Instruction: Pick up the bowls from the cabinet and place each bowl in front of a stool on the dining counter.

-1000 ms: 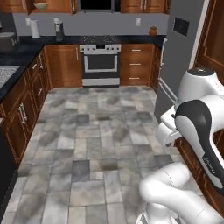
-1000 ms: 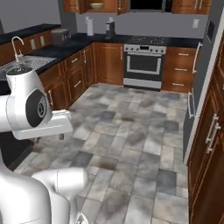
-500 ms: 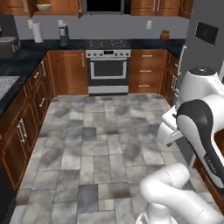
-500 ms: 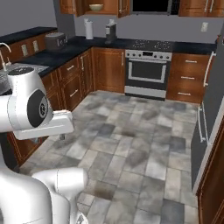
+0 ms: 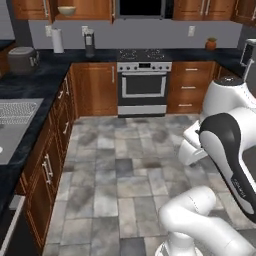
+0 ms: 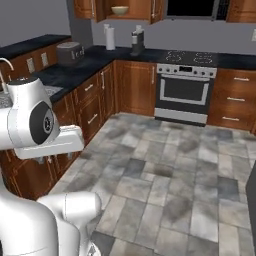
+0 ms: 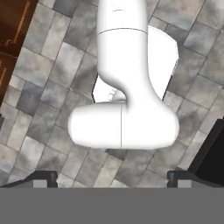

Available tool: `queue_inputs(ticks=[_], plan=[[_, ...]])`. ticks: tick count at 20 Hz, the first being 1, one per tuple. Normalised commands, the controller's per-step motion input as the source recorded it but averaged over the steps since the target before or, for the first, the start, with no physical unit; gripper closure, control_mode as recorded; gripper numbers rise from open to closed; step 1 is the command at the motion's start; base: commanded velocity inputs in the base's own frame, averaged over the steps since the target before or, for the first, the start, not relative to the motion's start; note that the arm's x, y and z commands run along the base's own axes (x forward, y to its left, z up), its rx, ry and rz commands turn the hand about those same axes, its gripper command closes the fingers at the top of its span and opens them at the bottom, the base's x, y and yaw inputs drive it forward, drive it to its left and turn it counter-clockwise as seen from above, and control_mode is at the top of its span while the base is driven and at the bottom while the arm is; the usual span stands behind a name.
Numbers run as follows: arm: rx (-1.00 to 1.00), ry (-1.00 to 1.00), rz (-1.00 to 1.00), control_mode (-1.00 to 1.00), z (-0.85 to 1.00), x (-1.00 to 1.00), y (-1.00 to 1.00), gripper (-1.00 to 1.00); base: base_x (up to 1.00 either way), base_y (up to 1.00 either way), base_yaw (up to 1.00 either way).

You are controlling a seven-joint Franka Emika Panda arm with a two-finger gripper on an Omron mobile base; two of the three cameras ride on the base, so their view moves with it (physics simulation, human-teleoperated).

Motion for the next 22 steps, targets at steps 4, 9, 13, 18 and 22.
queue_inputs(ticks=[4,9,13,18,22], plan=[[0.0,0.0,0.0,1.0,0.0,0.0,0.0,-1.0,0.83,0.65,0.01],[0.0,0.0,0.0,1.0,0.0,0.0,0.0,-1.0,0.98,0.44,0.01],[0.0,0.0,0.0,1.0,0.0,0.0,0.0,-1.0,1.0,0.04,0.04],[0.0,0.0,0.0,1.0,0.0,0.0,0.0,-1.0,1.0,0.0,0.08],[0.0,0.0,0.0,1.0,0.0,0.0,0.0,-1.0,1.0,0.24,0.05]])
